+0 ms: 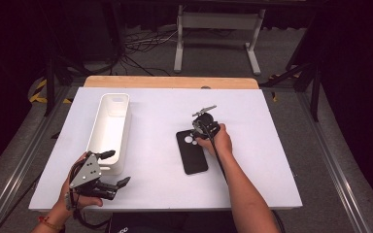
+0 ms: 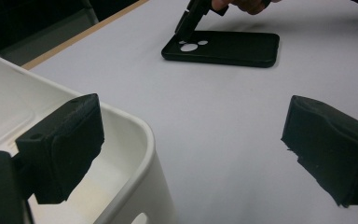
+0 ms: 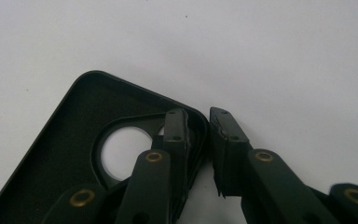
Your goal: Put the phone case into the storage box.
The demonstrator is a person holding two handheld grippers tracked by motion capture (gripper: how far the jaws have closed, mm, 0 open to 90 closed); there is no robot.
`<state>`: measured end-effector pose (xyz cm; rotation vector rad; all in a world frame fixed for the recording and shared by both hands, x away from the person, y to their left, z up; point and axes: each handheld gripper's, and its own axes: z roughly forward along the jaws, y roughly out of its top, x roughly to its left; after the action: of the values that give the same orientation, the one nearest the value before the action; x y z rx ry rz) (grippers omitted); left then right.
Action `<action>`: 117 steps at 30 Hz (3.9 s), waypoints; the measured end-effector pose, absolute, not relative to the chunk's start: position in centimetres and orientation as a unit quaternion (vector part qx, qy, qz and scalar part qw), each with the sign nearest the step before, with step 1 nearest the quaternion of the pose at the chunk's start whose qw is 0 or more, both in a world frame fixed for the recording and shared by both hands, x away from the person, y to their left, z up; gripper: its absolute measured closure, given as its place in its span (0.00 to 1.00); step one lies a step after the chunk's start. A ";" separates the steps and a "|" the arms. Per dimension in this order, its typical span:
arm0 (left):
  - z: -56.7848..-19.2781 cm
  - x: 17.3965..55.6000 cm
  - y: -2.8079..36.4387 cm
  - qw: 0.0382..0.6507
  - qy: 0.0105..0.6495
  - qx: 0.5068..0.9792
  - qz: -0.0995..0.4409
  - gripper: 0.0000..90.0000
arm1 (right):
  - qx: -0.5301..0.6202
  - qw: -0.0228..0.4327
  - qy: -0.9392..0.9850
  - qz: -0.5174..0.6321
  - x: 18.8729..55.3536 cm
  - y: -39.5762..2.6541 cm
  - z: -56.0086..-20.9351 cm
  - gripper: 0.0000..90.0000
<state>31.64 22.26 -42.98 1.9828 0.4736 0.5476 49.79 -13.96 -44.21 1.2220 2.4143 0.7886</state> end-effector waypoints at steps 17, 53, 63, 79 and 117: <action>-43.0 31.7 22.2 0.494 0.197 0.817 0.222 0.07 | 0.457 0.185 0.817 0.300 48.7 -13.9 -44.2 0.91; -41.8 32.0 21.8 0.522 0.214 0.800 0.203 0.08 | 0.347 0.314 0.742 0.480 38.5 -16.5 -38.5 0.92; -40.1 32.7 20.3 0.542 0.216 0.791 0.185 0.14 | 0.317 0.334 0.731 0.503 36.8 -16.4 -37.5 0.92; -37.9 34.4 14.0 0.528 0.185 0.813 0.163 0.20 | 0.299 0.346 0.722 0.519 35.1 -15.9 -37.0 0.92; -36.8 36.5 11.3 0.571 0.245 0.768 0.154 0.90 | 0.238 0.431 0.705 0.510 32.1 -13.0 -37.1 0.92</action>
<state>36.47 11.27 -36.82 1.8034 0.5751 0.3620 32.12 -13.02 -37.14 0.5938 1.7593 1.2708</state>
